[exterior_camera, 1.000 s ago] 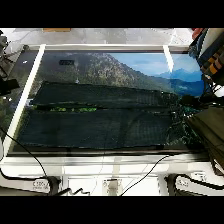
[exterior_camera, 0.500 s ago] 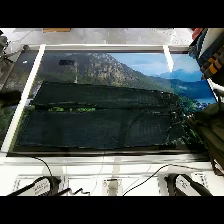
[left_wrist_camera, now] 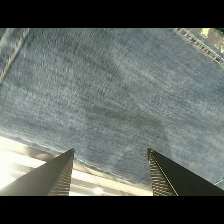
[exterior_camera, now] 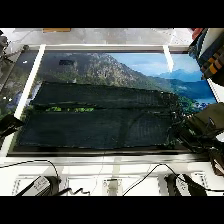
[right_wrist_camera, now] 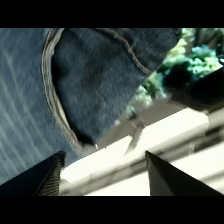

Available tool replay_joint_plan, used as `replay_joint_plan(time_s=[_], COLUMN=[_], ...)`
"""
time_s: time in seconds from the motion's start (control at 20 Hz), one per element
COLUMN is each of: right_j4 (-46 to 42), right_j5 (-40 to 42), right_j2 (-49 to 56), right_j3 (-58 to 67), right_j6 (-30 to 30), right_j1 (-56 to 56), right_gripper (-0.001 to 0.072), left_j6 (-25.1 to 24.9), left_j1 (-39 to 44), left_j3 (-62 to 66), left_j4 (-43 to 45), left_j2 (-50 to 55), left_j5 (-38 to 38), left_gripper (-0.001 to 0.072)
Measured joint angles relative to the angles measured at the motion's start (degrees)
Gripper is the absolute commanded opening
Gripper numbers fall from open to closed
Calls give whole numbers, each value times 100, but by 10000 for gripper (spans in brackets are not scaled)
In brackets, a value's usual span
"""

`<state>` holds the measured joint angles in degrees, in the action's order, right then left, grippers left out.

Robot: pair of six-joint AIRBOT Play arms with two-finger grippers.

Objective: Fold the clothes and pants, and hang the long-sleeved shirts on hangers.

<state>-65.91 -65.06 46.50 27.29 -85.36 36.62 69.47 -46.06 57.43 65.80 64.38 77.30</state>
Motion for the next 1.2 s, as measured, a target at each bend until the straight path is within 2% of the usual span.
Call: replay_joint_plan(time_s=[0.25,0.3,0.35,0.45,0.6,0.65,0.75,0.8,1.2], right_j4=[120,157,221,476,1040,1163,1279,1366,1480], right_j5=[1178,1364,1545,1838,2155,2240,2365,2398,2149], right_j2=[444,601,756,1051,1311,1353,1416,1429,1268], right_j3=[-238,-260,-269,-286,-293,-295,-302,-302,-205], right_j6=[-525,-662,-750,-802,-361,-238,-70,-15,138], right_j1=[20,20,20,20,20,20,20,20,20], right_gripper=[540,470,448,351,316,258,58,37,37], left_j6=[13,13,15,15,105,116,153,181,691], left_j1=[-350,-398,-431,-479,-535,-553,-616,-658,-1005], left_j3=[-413,-448,-470,-507,-627,-704,-916,-1051,-1727], left_j4=[-76,-92,-96,-57,170,269,411,459,597], left_j2=[-15,-15,-15,-11,-4,-4,-4,-4,-4], left_j5=[-404,-487,-575,-754,-1082,-1156,-1274,-1316,-1491], left_gripper=[522,523,523,523,523,523,523,522,523])
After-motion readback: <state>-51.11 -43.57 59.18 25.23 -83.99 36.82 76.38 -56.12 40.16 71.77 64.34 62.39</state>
